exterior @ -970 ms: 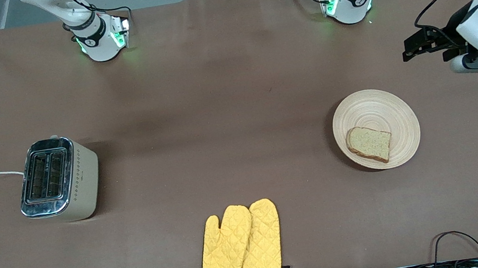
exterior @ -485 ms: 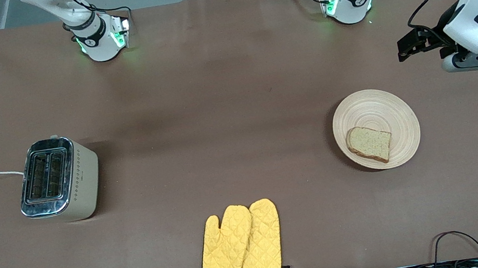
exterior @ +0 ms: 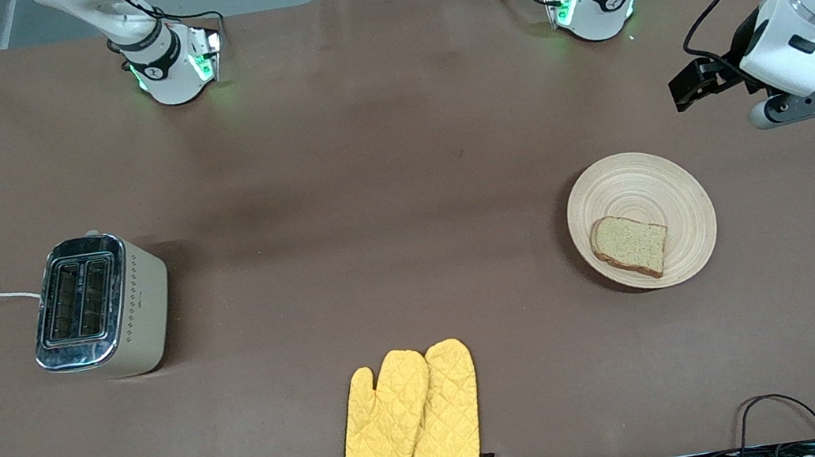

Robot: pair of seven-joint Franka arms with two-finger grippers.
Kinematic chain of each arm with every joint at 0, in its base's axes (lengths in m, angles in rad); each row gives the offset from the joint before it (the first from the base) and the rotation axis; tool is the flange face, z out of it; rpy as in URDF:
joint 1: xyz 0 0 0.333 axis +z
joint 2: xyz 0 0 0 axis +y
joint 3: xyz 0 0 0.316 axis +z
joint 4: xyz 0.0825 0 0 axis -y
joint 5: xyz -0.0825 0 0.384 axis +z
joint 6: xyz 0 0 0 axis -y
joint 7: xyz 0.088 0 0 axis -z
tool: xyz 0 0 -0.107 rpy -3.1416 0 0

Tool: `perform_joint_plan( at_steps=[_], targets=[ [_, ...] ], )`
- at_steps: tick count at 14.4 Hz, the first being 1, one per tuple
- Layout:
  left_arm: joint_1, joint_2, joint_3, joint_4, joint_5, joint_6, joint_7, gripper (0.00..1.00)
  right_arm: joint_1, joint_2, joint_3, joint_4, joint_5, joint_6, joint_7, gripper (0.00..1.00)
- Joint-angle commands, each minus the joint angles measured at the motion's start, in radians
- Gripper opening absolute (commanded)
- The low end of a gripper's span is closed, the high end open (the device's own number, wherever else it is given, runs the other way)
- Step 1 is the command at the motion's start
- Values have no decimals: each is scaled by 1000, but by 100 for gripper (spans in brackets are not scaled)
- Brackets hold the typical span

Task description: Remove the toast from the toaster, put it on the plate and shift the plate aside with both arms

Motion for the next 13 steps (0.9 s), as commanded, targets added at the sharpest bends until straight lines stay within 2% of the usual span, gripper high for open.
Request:
perform_joint_plan(
  at_steps=[1, 8, 13],
  targets=[
    [17, -20, 4, -10, 19, -1, -2, 100, 1, -33, 1, -35, 5, 7, -9, 100],
    [42, -23, 40, -8, 5, 33, -8, 100, 3, -33, 1, -34, 5, 11, -9, 100],
    [69, -23, 40, -10, 12, 45, 140, 100, 1, -33, 1, -34, 5, 14, -9, 100]
  ],
)
